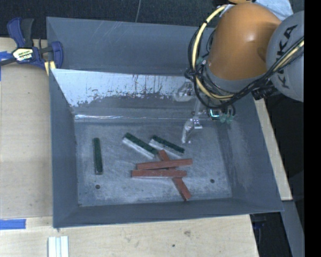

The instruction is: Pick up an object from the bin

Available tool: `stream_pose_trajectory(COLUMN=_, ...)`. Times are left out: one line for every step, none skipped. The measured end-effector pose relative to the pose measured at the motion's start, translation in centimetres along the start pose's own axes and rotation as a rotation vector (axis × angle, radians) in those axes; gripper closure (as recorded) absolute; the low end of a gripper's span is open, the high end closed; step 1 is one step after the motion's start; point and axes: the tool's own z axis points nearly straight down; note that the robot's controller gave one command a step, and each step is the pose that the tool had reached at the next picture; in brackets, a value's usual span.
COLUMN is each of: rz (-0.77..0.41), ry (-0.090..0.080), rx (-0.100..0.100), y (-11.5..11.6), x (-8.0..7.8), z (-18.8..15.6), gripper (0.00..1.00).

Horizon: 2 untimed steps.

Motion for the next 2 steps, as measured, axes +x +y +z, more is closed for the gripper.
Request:
stream_pose_trajectory(rz=0.000, ry=-0.008, rx=0.000, y=0.0, x=-0.1, z=-0.5, gripper=0.00)
stream_pose_trajectory(rz=-0.045, ry=-0.013, rx=0.001, y=-0.6, x=-0.5, z=5.5, gripper=0.00)
